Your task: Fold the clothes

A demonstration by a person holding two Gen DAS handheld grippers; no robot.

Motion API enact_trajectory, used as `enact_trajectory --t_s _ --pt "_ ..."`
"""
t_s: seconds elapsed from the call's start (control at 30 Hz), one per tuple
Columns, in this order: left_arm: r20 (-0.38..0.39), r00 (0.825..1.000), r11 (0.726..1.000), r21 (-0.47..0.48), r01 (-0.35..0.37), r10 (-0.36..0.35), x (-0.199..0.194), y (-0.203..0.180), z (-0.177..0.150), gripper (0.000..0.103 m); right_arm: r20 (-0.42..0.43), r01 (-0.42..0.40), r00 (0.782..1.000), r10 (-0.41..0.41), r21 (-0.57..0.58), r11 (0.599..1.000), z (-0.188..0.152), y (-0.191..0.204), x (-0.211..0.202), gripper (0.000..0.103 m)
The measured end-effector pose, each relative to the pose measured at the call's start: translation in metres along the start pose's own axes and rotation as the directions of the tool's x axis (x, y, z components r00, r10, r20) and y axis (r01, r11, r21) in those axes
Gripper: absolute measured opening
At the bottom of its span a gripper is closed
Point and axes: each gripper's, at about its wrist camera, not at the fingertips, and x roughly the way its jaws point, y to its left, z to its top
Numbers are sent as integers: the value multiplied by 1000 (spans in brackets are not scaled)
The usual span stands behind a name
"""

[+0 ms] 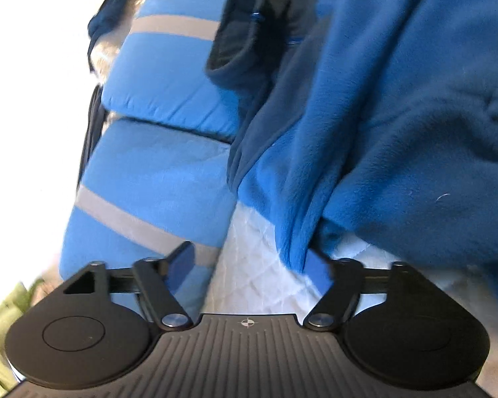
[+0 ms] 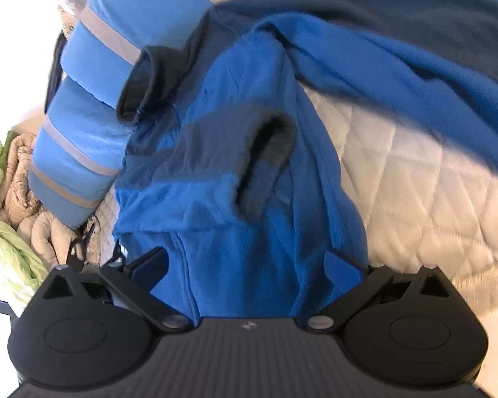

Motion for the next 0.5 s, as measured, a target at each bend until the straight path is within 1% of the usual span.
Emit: enact_trajectory --t_s 0.07,0.1,0.13,0.17,0.2,0.23,0.27,0.3,0.37,0.4,0.47,0.5 --pt "-5 999 996 -74 41 -41 -10 15 -1 76 16 -19 1000 19 9 1000 9 -4 4 96" --pt "3 998 988 -137 64 -64 -17 25 -2 76 22 -36 999 36 17 999 14 -7 7 92" --pt "14 996 975 -205 87 -86 -24 36 -2 76 27 -55 998 54 24 998 18 -9 10 89" --pt "20 994 953 -285 106 -104 -24 48 0 76 32 -72 997 71 28 997 22 -10 13 86" --pt "24 992 921 -369 122 -122 -22 61 4 76 39 -87 996 86 31 996 27 -11 17 84" --pt "30 990 883 -449 138 -139 -21 74 7 76 41 -100 994 98 35 994 30 -12 22 83" --pt "37 987 836 -527 152 -156 -19 87 11 76 37 -115 993 113 42 993 33 -13 28 81" --pt "46 983 780 -603 168 -175 -14 99 14 76 34 -128 991 127 53 990 35 -15 34 78" --pt "76 976 682 -704 198 -205 0 113 20 76 27 -154 988 153 78 985 38 -20 47 76" --pt "84 973 655 -727 206 -213 10 116 24 76 20 -162 987 161 92 983 39 -23 54 76" --pt "95 970 618 -756 216 -223 30 117 34 75 20 -161 987 160 109 981 41 -29 63 75" --pt "98 967 606 -763 225 -236 41 115 39 75 25 -165 986 163 121 979 43 -32 66 74"
